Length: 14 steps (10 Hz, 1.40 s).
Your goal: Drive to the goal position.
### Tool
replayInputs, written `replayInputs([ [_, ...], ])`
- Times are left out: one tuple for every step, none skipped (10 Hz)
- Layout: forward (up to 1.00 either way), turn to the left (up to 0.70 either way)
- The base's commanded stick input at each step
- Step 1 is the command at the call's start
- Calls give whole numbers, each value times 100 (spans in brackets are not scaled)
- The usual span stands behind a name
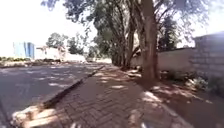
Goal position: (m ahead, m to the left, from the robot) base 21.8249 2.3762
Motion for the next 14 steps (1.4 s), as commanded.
replayInputs([
  [70, 0],
  [70, 0],
  [70, 0],
  [70, 0],
  [70, 0],
  [70, 0],
  [70, 0],
  [70, 0],
  [70, 0],
  [70, 0],
  [70, 0],
  [70, 0],
  [70, 0],
  [70, 0],
])
